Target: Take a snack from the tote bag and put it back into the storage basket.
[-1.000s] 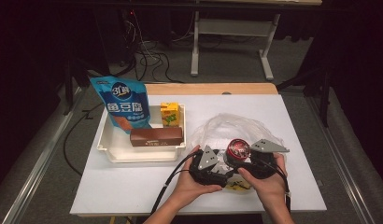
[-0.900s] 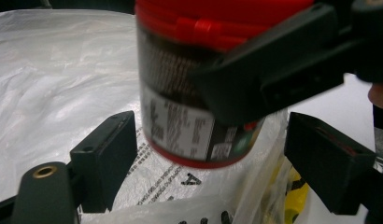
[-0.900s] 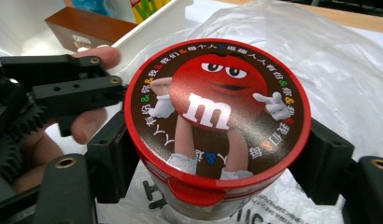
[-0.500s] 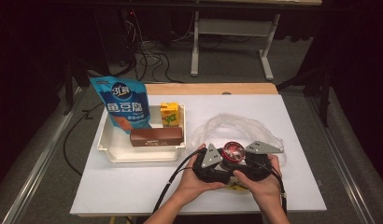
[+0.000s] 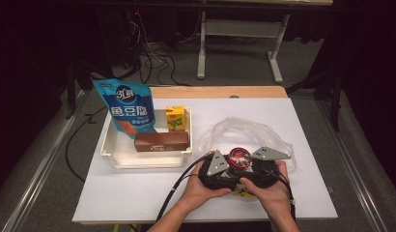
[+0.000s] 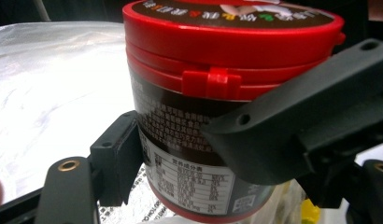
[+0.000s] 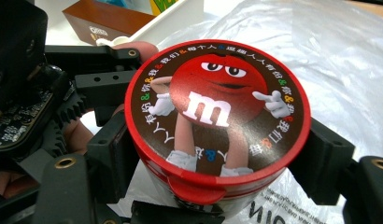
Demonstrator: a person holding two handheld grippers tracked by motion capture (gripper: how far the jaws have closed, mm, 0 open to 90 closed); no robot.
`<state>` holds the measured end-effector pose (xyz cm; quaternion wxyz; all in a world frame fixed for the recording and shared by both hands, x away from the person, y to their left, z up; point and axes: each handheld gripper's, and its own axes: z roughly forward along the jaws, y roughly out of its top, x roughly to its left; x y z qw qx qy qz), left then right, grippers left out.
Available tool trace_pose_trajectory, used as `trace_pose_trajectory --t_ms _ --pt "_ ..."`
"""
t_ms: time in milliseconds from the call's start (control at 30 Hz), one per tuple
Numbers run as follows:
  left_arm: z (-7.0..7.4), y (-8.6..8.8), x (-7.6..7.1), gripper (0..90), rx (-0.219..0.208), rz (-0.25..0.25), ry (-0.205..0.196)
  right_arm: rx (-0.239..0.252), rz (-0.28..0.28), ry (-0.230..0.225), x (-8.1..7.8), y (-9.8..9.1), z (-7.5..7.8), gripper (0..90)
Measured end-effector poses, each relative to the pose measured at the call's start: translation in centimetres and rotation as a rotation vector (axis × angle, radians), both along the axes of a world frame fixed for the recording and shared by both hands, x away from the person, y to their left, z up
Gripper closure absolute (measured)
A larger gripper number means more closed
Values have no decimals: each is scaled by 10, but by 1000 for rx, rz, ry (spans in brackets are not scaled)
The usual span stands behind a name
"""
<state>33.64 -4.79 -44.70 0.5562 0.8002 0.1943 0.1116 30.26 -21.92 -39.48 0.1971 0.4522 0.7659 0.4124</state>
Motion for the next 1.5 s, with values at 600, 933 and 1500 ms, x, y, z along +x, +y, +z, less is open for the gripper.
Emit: trace_pose_trajectory --t_ms 600,933,1500 --pt "4 26 10 264 -3 33 50 79 23 -102 -10 -16 16 126" --pt "11 49 6 264 -19 42 37 79 -37 -103 -12 -39 12 143" --pt "28 114 -7 264 -63 89 16 68 -112 -77 -19 -69 -6 152"
